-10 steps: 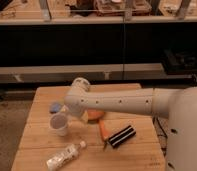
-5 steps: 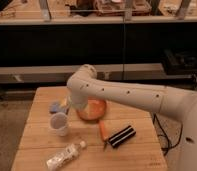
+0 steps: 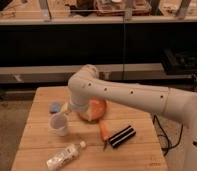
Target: Pick up the ceramic cup
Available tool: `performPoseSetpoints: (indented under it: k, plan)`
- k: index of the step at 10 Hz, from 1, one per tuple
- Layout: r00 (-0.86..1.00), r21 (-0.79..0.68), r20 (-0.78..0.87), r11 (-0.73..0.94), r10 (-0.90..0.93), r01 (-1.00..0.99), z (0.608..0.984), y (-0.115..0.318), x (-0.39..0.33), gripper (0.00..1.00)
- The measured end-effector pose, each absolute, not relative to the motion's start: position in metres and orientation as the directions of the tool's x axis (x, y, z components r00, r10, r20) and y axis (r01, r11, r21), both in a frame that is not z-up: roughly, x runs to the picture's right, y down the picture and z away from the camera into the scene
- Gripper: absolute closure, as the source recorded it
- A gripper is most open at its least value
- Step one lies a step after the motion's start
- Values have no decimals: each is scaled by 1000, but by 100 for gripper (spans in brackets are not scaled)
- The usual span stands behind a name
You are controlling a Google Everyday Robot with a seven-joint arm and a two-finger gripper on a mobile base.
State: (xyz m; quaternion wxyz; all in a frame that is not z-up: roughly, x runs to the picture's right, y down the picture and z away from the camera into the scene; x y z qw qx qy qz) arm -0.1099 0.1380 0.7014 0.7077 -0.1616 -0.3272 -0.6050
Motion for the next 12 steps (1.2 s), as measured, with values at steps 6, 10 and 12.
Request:
performPoseSetpoints:
  k: [6, 10, 12]
  plan:
    - [-21, 259, 644, 193, -765, 946, 705, 164, -127, 20]
    - [-9, 257, 636, 201, -771, 945, 715, 161, -138, 20]
    - [21, 242, 625, 219, -781, 945, 725, 156, -139, 20]
